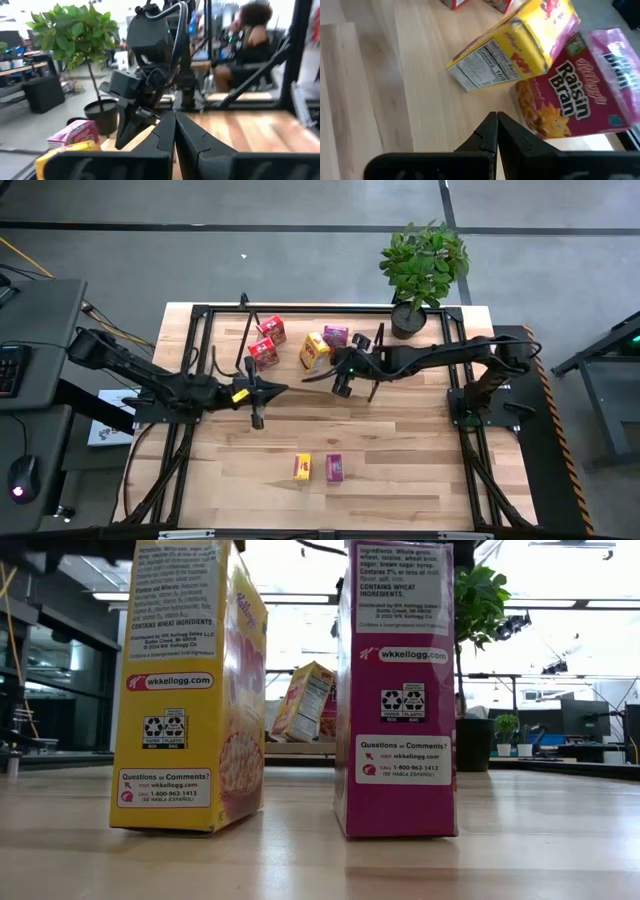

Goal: Stack cereal on shelf
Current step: Put the yellow cereal box on the shelf

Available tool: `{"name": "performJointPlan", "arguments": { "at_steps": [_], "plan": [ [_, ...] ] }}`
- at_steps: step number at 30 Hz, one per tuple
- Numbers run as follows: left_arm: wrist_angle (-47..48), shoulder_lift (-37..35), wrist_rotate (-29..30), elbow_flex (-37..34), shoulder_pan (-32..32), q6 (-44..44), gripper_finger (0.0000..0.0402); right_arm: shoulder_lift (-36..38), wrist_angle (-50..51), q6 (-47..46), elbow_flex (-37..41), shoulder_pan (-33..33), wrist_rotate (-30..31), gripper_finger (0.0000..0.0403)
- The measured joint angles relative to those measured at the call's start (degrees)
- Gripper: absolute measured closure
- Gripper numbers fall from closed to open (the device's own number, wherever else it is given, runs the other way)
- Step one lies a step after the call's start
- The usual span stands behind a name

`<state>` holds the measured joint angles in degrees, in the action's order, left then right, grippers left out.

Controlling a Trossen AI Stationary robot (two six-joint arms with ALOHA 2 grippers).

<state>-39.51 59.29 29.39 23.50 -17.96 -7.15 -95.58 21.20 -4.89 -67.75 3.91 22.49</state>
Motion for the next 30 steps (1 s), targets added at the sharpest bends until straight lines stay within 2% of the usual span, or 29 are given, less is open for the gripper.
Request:
{"name": "performJointPlan", "arguments": {
  "at_steps": [6, 18, 30],
  "plan": [
    [9.7, 0.0, 1.0, 6.2, 0.0, -2.1, 0.0401, -1.3, -3.5, 0.4, 0.0, 1.7, 1.2, 0.0403],
    [12.3, 0.0, 1.2, 6.6, 0.0, -1.9, 0.0401, -2.6, -9.7, 0.9, 0.0, 3.4, 1.1, 0.0403],
    [12.8, 0.0, 1.2, 6.6, 0.0, -1.4, 0.0401, -2.6, -11.3, 0.4, 0.0, 3.3, -0.1, 0.0403]
  ]
}}
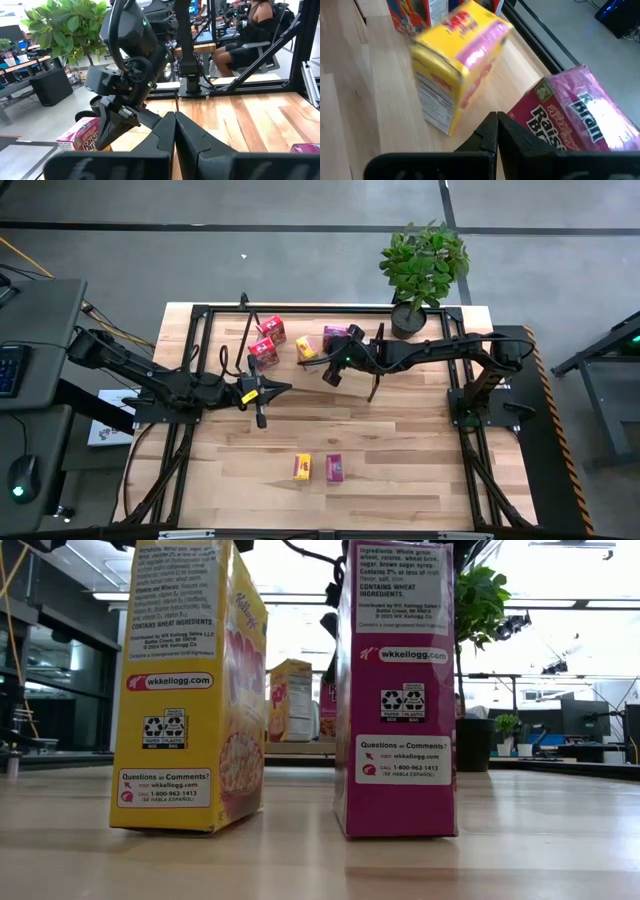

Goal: Stack cereal on shelf
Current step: Put the yellow cereal box on the shelf, then put the purple cereal box on the shelf aligned with the other purple cereal box

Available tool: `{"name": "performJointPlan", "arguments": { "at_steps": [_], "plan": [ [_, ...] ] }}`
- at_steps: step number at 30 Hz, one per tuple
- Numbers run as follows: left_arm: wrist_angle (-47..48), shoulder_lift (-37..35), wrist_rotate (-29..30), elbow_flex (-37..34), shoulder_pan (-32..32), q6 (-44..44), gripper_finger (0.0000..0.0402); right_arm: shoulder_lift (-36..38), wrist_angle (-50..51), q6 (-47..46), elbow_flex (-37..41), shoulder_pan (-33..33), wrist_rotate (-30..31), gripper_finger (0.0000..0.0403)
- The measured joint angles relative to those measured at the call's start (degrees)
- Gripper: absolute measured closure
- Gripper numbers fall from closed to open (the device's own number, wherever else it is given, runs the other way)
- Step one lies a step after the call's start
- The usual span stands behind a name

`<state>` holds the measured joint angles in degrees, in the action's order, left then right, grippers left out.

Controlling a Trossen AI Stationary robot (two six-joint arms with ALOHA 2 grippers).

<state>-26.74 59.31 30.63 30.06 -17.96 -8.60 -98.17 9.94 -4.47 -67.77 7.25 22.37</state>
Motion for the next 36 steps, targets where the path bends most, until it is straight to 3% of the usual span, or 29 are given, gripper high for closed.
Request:
{"name": "performJointPlan", "arguments": {
  "at_steps": [9, 17, 26, 33, 36],
  "plan": [
    [0.8, -0.5, 0.1, 0.0, -0.2, -0.7, 0.0401, 0.6, 0.9, 0.3, 0.0, -0.3, -0.3, 0.0403],
    [6.9, -9.1, 0.3, 0.1, -1.5, -1.5, 0.0401, 4.9, 5.9, 0.3, 0.0, -2.7, 2.0, 0.0403],
    [13.7, -15.3, 5.9, 0.1, -1.6, 1.0, 0.0401, 7.9, 5.8, 0.4, 0.0, -6.4, 1.5, 0.0403],
    [15.6, -15.5, 7.0, 0.0, -1.6, 2.6, 0.0401, 7.8, 5.5, 0.4, 0.0, -7.0, 1.3, 0.0403],
    [21.2, -15.5, 13.7, 1.2, -1.6, 6.3, 0.0401, 7.8, 5.3, 0.4, 0.0, -7.0, 1.5, 0.0403]
  ]
}}
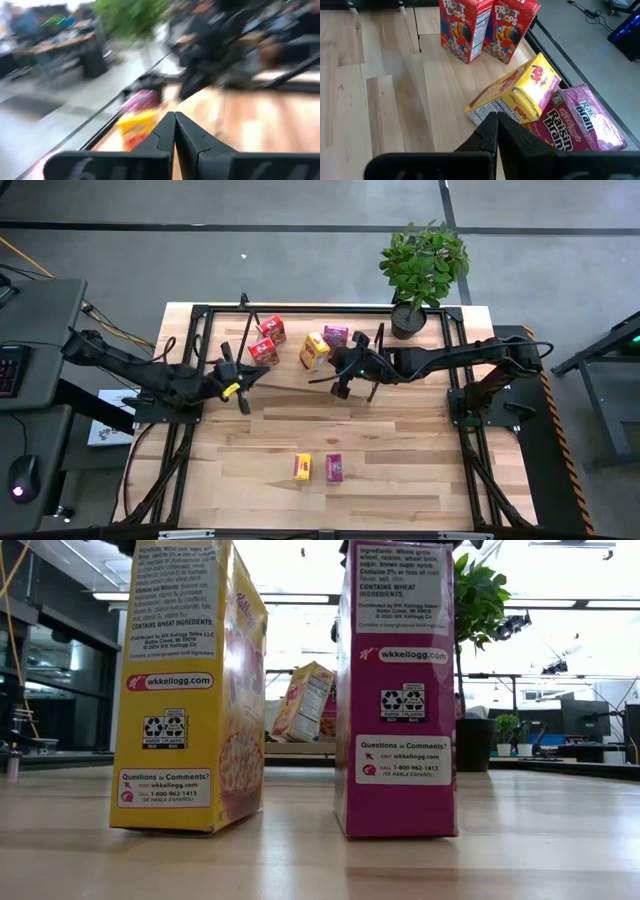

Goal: Stack cereal on shelf
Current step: Put the purple cereal box on the shelf aligned with the other purple cereal box

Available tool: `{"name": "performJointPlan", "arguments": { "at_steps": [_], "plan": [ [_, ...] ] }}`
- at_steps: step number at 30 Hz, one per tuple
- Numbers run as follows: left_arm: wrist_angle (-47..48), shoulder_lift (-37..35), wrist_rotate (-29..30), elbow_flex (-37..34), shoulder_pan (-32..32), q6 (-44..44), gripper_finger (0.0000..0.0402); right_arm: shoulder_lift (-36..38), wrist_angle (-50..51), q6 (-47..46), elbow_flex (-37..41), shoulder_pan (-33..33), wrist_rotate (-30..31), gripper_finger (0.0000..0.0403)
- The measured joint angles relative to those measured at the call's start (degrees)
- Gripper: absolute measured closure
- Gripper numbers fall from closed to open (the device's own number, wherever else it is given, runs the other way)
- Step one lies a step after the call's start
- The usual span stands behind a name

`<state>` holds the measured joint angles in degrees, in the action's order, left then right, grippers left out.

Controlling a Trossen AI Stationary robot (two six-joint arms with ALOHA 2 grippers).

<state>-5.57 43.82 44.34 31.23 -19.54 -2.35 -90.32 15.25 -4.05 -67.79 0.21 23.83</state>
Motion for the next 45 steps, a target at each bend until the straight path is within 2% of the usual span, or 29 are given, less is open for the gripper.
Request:
{"name": "performJointPlan", "arguments": {
  "at_steps": [3, 8, 11, 14, 21, 23, 28, 31, 34, 37, 40, 45],
  "plan": [
    [16.0, 0.4, 3.7, 5.4, 1.8, 6.5, 0.0401, 0.0, 0.0, 0.0, 0.0, 0.0, 0.0, 0.0403],
    [41.6, 5.8, -1.9, 14.9, 5.6, 24.5, 0.0401, 0.0, -0.1, -0.5, 0.0, 0.2, 0.0, 0.0403],
    [49.2, 9.6, -3.6, 15.7, 5.1, 30.7, 0.0401, 0.0, -0.1, -0.4, 0.0, 0.2, 0.0, 0.0403],
    [52.9, 13.6, -2.1, 15.6, 4.1, 33.8, 0.0401, -0.1, -0.1, -0.4, 0.0, 0.2, 0.0, 0.0403],
    [59.8, 19.6, -3.1, 16.4, 4.8, 34.7, 0.0401, -0.1, -0.1, -0.4, 0.0, 0.2, 0.0, 0.0403],
    [60.6, 21.1, -1.3, 16.8, 5.1, 33.8, 0.0401, -0.1, -0.2, 0.0, 0.0, 0.2, 0.1, 0.0403],
    [60.0, 21.9, 7.7, 20.5, 2.5, 29.3, 0.0401, -0.1, -0.3, 0.1, 0.0, 0.2, 0.1, 0.0403],
    [60.1, 19.9, 12.1, 23.0, -0.3, 27.4, 0.0401, -0.1, -0.2, 0.5, 0.0, 0.2, 0.1, 0.0403],
    [59.7, 16.2, 13.8, 23.7, -2.6, 27.6, 0.0401, -0.1, -0.2, 1.1, 0.0, 0.2, 0.1, 0.0403],
    [58.4, 12.1, 12.7, 22.9, -3.9, 28.7, 0.0401, -0.1, -0.1, 1.1, 0.0, 0.2, -0.4, 0.0403],
    [53.9, 8.6, 9.6, 20.1, -5.7, 28.7, 0.0401, -0.1, 0.6, 1.6, 0.0, 0.0, -4.1, 0.0403],
    [37.9, 4.9, 2.9, 12.7, -10.2, 23.8, 0.0401, 0.0, 2.1, 1.7, 0.0, -3.5, -11.9, 0.0403]
  ]
}}
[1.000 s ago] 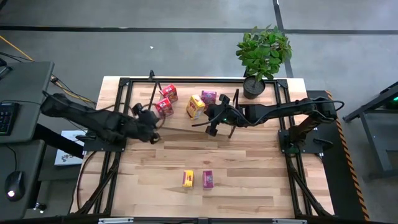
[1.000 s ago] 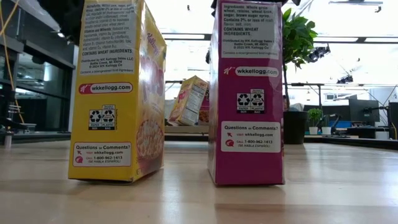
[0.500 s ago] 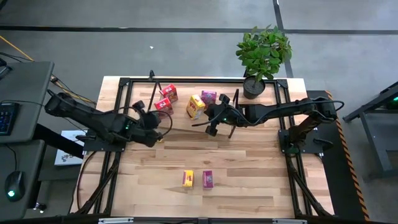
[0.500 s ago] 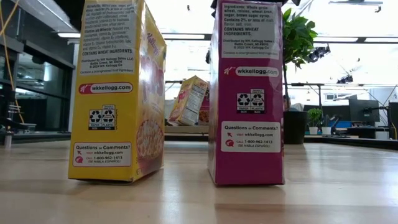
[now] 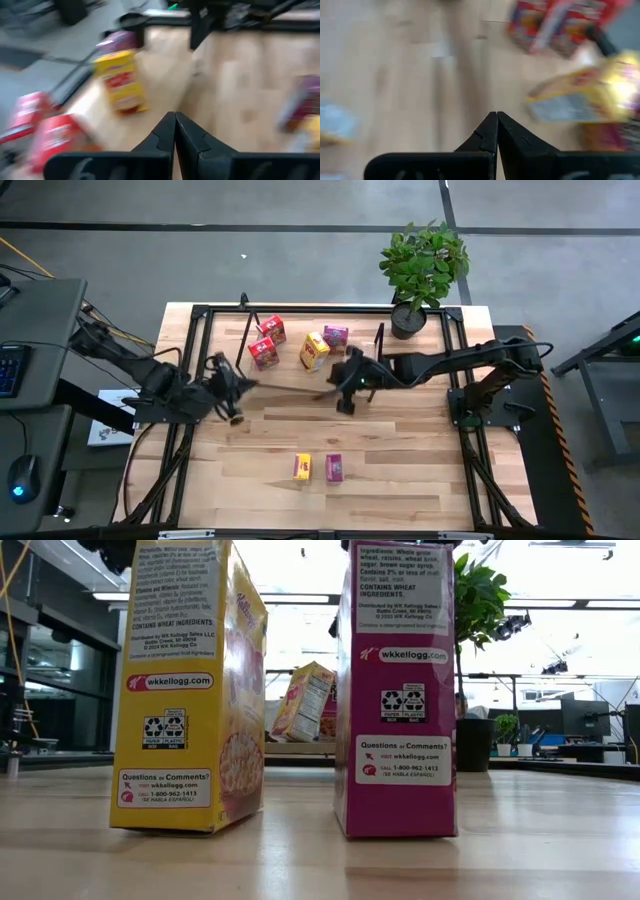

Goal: Stack cereal on shelf
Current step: Put the purple cereal box on the shelf aligned with the other purple cereal box

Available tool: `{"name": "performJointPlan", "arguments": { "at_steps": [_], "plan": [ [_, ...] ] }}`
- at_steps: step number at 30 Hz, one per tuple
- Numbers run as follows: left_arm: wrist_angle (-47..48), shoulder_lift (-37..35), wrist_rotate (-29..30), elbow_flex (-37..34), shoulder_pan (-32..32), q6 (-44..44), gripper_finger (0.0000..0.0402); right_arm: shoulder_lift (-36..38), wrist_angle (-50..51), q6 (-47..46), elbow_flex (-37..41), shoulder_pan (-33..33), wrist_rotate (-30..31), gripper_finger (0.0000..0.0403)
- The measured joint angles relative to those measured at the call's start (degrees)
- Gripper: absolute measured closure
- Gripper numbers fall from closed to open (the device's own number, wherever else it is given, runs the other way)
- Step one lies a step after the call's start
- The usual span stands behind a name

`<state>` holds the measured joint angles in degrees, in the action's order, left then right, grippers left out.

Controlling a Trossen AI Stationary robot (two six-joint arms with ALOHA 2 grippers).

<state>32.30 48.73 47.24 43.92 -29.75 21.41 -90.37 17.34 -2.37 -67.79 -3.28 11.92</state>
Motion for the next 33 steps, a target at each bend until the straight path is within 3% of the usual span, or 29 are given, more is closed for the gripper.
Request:
{"name": "performJointPlan", "arguments": {
  "at_steps": [4, 9, 14, 18, 24, 29, 33],
  "plan": [
    [-10.8, 0.0, -3.2, -4.0, -2.8, -1.1, 0.0401, 0.0, -3.5, -0.4, 0.0, -5.0, -4.9, 0.0403],
    [-12.9, 1.7, -2.0, -4.8, -5.0, 0.1, 0.0401, 0.0, -6.5, -1.2, -1.4, -12.4, -7.8, 0.038],
    [-13.2, 2.2, -1.6, -4.8, -5.2, 2.7, 0.0401, -0.7, 1.7, -2.6, -7.3, -16.9, -2.2, 0.0277],
    [-13.5, 2.2, -1.5, -4.8, -5.2, 4.8, 0.0401, -1.0, 3.1, -8.6, -10.3, -19.2, -2.8, 0.0178],
    [-14.6, 2.2, -1.5, -4.8, -5.1, 4.0, 0.0401, -1.2, 6.7, -27.9, -13.5, -22.5, -5.2, 0.0079],
    [-14.7, 2.2, -1.2, -4.8, -5.0, 1.1, 0.0401, -5.1, 17.6, -51.3, -20.4, -26.9, 1.4, 0.0062],
    [-15.1, 2.2, -1.2, -4.8, -5.0, -1.8, 0.0401, -10.9, 35.1, -68.4, -31.3, -29.0, 8.0, 0.0061]
  ]
}}
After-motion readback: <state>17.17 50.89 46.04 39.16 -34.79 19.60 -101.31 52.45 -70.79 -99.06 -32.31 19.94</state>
